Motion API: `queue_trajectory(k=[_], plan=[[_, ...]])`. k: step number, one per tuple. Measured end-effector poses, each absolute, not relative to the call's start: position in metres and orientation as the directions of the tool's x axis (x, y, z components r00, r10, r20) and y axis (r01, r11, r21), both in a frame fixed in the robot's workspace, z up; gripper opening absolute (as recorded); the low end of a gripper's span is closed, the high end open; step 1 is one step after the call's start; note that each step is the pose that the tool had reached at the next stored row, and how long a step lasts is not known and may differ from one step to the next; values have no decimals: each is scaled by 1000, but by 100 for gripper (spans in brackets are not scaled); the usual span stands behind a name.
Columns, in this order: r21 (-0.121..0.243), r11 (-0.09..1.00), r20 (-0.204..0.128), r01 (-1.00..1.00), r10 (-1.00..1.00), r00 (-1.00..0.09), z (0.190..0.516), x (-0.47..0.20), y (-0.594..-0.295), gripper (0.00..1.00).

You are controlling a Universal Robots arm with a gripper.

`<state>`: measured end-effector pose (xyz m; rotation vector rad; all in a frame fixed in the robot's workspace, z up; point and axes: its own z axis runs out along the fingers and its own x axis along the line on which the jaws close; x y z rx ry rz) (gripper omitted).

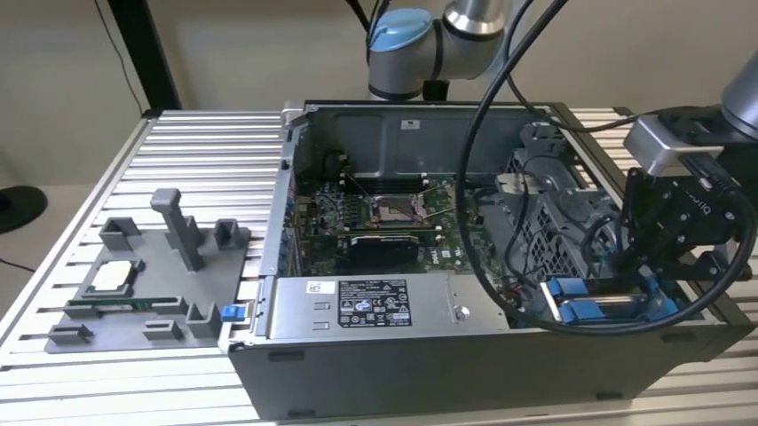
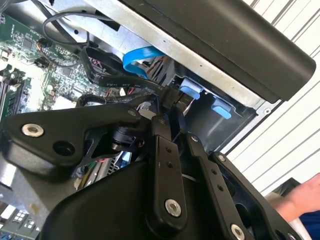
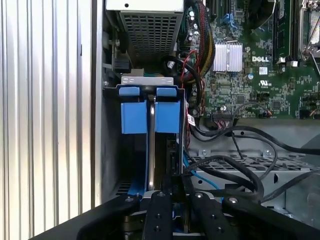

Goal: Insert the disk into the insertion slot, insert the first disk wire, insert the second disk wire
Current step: 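Insert the first disk wire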

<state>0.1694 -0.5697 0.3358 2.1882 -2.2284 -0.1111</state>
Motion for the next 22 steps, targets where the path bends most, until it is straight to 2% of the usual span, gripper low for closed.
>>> queue_trajectory(k=[13,14,22], plan=[[62,17,-37,-998,-999,-20,330,170,-570,0],[62,17,-37,-998,-999,-20,330,170,-570,100],[62,17,-37,-998,-999,-20,330,170,-570,100]])
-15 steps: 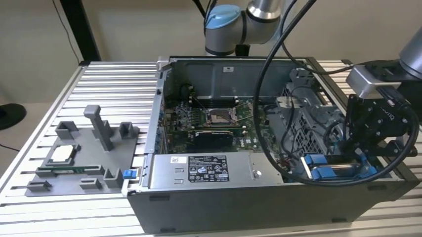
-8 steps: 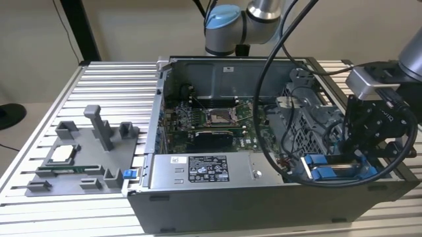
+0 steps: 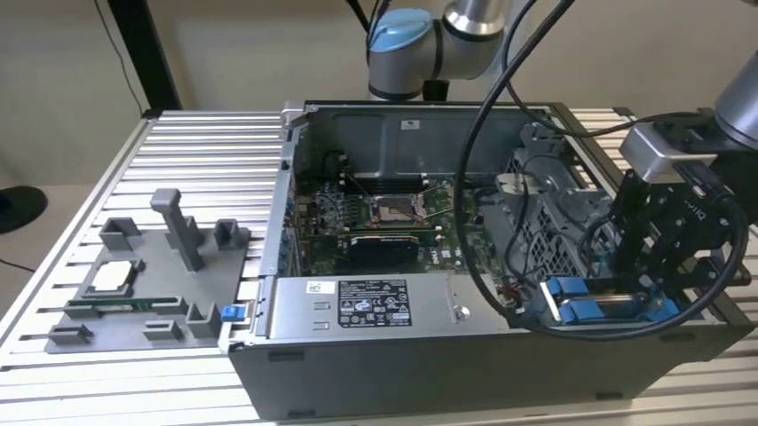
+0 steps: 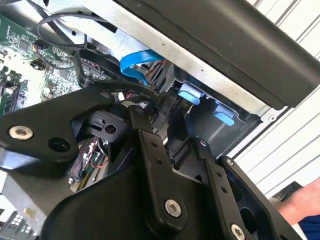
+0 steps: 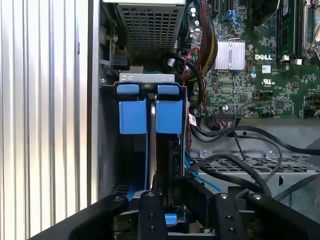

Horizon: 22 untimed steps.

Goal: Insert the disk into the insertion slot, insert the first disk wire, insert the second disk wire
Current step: 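Insert the first disk wire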

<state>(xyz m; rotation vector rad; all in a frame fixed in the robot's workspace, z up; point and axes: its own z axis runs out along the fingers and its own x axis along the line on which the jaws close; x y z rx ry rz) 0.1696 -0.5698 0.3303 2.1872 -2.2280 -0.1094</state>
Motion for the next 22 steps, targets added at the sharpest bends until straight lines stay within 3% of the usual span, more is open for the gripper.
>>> queue_trajectory(k=[13,22], plan=[[64,17,-36,-998,-999,-20,369,169,-570,100],[65,17,-37,-998,-999,-20,378,169,-570,100]])
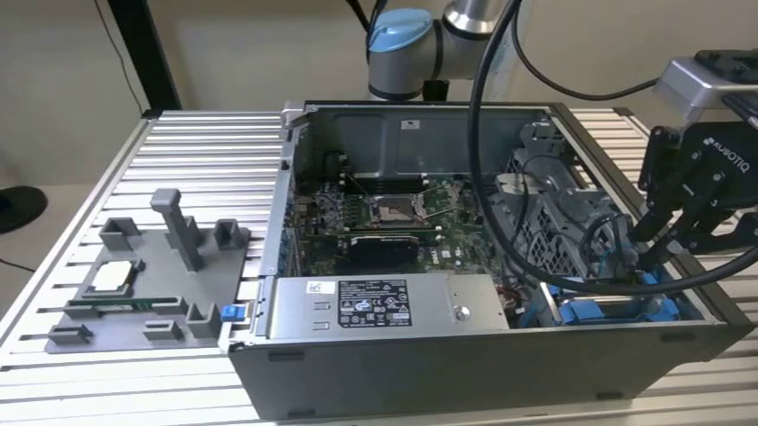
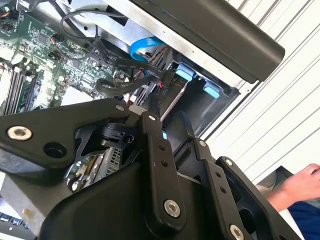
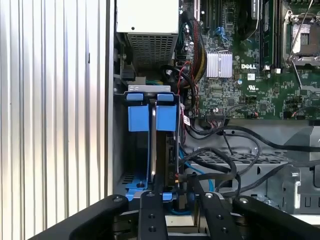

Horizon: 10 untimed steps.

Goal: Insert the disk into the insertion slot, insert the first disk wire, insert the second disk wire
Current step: 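Insert the first disk wire, then insert the second disk wire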

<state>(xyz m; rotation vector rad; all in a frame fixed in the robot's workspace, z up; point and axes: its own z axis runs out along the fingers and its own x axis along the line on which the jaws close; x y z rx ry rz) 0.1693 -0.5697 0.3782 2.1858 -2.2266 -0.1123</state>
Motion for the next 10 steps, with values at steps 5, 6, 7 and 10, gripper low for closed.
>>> queue_trajectory(k=[5,6,7,10], plan=[[65,17,-36,-998,-999,-19,379,170,-570,100],[65,17,-36,-998,-999,-19,379,171,-570,100],[65,17,-36,-998,-999,-20,378,173,-570,100],[67,17,-36,-998,-999,-20,378,180,-570,100]])
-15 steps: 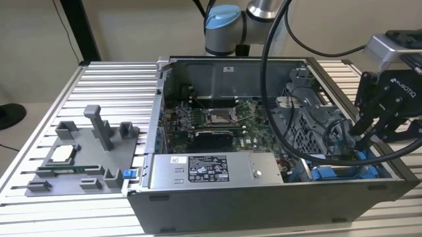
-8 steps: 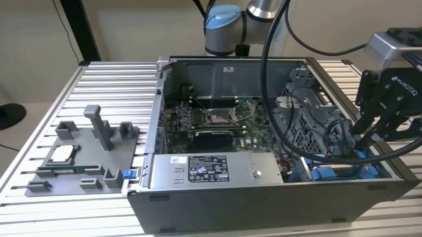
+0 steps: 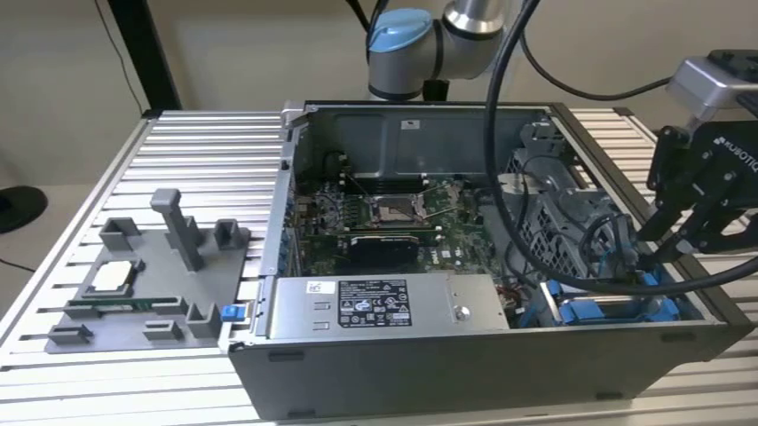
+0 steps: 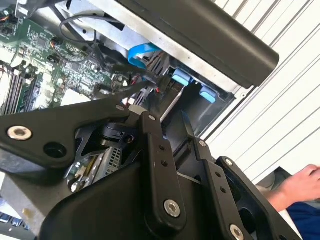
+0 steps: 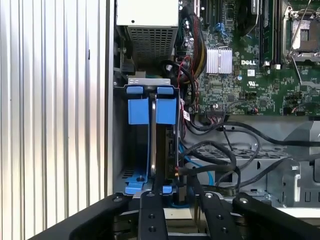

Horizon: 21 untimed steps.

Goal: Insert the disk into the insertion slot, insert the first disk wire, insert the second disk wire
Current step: 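Insert the second disk wire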

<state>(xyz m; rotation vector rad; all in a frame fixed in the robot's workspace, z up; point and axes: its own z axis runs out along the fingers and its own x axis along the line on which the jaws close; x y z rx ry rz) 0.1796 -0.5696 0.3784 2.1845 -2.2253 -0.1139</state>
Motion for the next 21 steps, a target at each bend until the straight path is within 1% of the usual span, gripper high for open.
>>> queue_trajectory(k=[7,11,21], plan=[[83,17,-36,-996,-999,-20,377,197,-570,100],[108,17,-35,-994,-999,-21,376,204,-570,100],[110,17,-35,-994,-999,-21,374,205,-570,100]])
